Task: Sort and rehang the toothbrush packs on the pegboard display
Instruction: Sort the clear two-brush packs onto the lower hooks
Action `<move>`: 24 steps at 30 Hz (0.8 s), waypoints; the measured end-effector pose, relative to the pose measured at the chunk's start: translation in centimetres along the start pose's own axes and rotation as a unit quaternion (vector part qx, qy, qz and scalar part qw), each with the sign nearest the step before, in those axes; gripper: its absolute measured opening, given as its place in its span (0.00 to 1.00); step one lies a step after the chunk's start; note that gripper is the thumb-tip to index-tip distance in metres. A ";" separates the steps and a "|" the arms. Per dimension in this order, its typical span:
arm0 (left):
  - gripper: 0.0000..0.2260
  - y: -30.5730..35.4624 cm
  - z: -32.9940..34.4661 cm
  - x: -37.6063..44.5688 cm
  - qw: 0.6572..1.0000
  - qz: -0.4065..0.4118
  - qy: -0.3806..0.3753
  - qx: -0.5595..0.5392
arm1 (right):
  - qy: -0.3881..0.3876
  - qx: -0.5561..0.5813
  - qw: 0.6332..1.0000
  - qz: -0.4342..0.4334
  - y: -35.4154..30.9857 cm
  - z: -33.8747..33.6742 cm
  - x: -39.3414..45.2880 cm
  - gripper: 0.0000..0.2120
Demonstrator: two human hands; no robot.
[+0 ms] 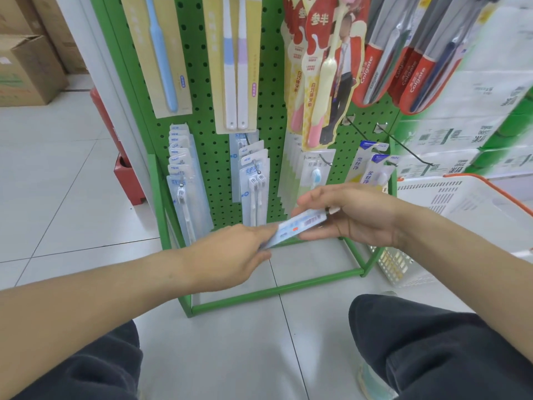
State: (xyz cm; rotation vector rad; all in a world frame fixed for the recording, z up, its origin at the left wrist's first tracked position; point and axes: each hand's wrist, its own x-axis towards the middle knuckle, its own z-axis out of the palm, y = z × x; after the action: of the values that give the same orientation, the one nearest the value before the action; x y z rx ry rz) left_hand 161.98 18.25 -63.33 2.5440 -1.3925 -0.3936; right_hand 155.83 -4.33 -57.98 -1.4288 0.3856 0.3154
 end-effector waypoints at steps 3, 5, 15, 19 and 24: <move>0.03 -0.2 0.2 0.4 0.999 -0.039 0.024 -0.017 | -0.037 0.069 0.997 0.020 -0.7 -0.3 -0.3 0.23; 0.06 -1.0 0.2 0.6 0.995 -0.061 0.057 -0.058 | -0.091 0.061 0.994 -0.001 -1.0 -0.6 -0.6 0.22; 0.10 -1.5 -0.1 1.0 0.902 -0.075 0.154 -0.396 | 0.050 -0.152 0.956 -0.245 1.4 1.9 2.5 0.03; 0.03 -1.6 -0.7 1.3 0.879 -0.088 0.207 -0.421 | 0.109 -0.157 0.942 -0.275 1.3 2.5 4.1 0.04; 0.04 -2.3 -1.0 1.7 0.868 -0.124 0.230 -0.422 | 0.155 -0.178 0.929 -0.286 1.5 3.3 5.4 0.07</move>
State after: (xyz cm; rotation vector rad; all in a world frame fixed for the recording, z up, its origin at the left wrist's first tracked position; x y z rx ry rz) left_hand 165.03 18.08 -63.36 1.8804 -0.5275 -0.3079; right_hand 160.25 -0.93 -61.36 -1.8840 0.1516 -0.3389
